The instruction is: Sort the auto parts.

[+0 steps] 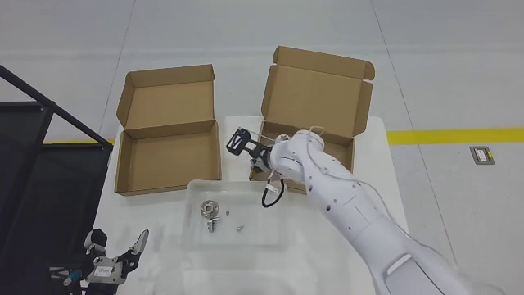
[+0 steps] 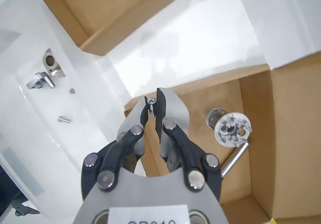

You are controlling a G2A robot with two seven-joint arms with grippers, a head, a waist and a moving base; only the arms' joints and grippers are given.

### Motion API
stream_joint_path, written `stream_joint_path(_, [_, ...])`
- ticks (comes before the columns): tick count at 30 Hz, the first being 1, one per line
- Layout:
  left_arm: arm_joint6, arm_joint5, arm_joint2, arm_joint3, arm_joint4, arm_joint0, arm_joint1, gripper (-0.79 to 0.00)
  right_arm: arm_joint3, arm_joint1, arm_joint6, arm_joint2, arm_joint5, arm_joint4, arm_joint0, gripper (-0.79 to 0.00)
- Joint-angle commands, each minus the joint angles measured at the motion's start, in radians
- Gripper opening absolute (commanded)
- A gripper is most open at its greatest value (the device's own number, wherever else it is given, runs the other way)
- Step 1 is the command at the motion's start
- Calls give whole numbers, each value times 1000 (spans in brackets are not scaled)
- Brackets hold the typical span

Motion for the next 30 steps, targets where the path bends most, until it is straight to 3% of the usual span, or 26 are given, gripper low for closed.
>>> stream_joint_path(1, [0, 0, 0, 0, 0, 0, 0, 0, -38, 14, 35, 16, 46, -41, -22, -785])
stream_joint_path(6, [0, 0, 0, 0, 0, 0, 0, 0, -96, 37, 69, 57, 123, -82, -78, -785])
stream_joint_path(12, [0, 0, 0, 0, 0, 0, 0, 0, -19, 36, 47, 67, 116, -78, -82, -785])
stream_joint_path(30, [0, 0, 0, 0, 0, 0, 0, 0, 357, -72, -135, -32, 115, -60, 57, -785])
